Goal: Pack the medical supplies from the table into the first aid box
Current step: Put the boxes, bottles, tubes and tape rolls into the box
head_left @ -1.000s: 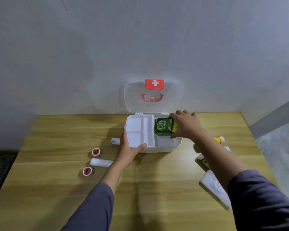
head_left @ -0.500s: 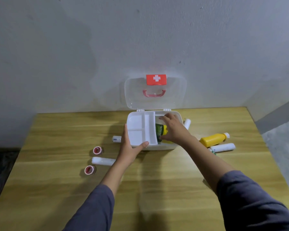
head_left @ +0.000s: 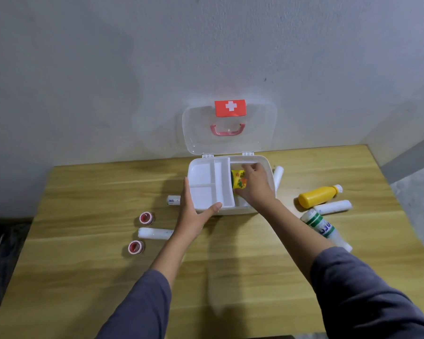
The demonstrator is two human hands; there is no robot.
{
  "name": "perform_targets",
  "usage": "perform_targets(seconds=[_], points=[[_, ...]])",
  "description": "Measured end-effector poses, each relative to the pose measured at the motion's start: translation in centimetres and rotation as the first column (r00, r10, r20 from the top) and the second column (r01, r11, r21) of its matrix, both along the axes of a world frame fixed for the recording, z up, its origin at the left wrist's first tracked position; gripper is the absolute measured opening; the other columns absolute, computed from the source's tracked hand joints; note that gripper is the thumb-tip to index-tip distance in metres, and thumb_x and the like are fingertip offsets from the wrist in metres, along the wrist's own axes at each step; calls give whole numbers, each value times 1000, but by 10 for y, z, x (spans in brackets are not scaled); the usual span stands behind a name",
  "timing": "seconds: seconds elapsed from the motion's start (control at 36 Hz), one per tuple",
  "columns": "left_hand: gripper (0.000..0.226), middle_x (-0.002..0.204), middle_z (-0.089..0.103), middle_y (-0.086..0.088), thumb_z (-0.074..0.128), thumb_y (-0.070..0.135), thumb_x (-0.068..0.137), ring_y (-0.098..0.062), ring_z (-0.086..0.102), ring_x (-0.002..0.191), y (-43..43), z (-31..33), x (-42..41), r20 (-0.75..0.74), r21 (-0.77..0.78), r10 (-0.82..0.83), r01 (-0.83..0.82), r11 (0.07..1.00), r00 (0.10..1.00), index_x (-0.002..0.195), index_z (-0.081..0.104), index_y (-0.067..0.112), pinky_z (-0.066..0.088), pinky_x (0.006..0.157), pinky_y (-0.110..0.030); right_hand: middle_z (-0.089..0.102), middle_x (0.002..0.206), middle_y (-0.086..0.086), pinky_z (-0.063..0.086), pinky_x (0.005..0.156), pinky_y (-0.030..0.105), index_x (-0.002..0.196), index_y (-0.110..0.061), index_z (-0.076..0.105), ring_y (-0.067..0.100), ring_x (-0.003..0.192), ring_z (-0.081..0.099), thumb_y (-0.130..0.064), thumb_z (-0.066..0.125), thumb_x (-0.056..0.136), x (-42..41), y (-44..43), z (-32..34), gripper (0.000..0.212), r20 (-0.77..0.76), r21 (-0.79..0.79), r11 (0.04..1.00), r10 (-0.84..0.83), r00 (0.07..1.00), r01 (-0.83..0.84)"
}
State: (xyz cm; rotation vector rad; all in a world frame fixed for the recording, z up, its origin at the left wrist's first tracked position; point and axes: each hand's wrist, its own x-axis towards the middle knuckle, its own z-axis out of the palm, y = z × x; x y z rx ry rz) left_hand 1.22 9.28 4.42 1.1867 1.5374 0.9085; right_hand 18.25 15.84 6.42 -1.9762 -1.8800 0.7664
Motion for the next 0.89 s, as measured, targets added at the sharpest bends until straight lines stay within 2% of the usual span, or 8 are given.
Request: perform_targets(seconds=[0.08,0.19,0.31,0.42,0.53,0.69,0.78,0.89], points=[[110,146,10,19,78,30,72,2,11,135,0,0,-1,5,7,-5,5,1000,1000,148,-2,29,21,116,-37,44,128,18,38,85,29,122,0,43,31,112,49,-14,74,76,0,-1,2,57,-43,-67,990,-126,991,123],[108,155,9,10,78,28,73,-2,13,138,0,1,0,8,12,-8,8,1000,1000,148,0,28,19,115,-32,59,116,19,43,80,35,114,3,48,33,105,55,-16,73,77,1,3,4,49,-94,-167,972,-181,979,164],[108,148,12,17,77,28,73,0,13,136,0,3,0,10,4,-13,13,1000,1000,148,-1,29,22,115,-34,60,116,19,44,79,34,118,1,47,33,104,57,-19,72,78,-4,7,2,52,-153,-220,965,-181,972,145],[109,155,8,10,77,27,73,-2,11,138,0,4,1,2,-5,8,-8,1000,1000,148,-2,27,19,116,-34,60,114,18,46,80,36,116,-1,48,32,102,58,-20,71,78,-6,10,1,49,-183,-247,958,-192,964,145],[108,155,10,8,77,24,74,-1,12,135,1,5,3,7,-11,14,-14,1000,1000,148,-1,25,20,112,-27,62,111,18,42,71,32,112,-1,51,31,99,59,-23,70,79,-5,11,4,44,-148,-244,965,-136,980,97],[106,138,15,19,76,23,75,3,15,128,1,7,3,-15,0,-2,2,1000,1000,148,0,24,21,105,-23,63,112,15,43,78,29,116,1,54,27,101,59,-21,65,84,5,1,13,41,-221,-68,985,-170,960,159],[111,151,12,12,78,31,73,-5,15,136,-1,8,1,-34,-16,-16,15,1000,999,148,-3,25,22,112,-31,63,112,15,45,87,27,114,0,56,24,105,59,-14,66,82,21,-15,25,36,-318,45,978,-178,931,203],[111,158,5,0,76,33,74,-16,10,144,1,10,1,-62,-30,-30,28,999,998,149,-5,21,17,117,-38,64,110,15,50,85,28,113,-3,59,23,101,61,-10,65,81,51,-39,33,33,-378,164,952,-183,908,260]])
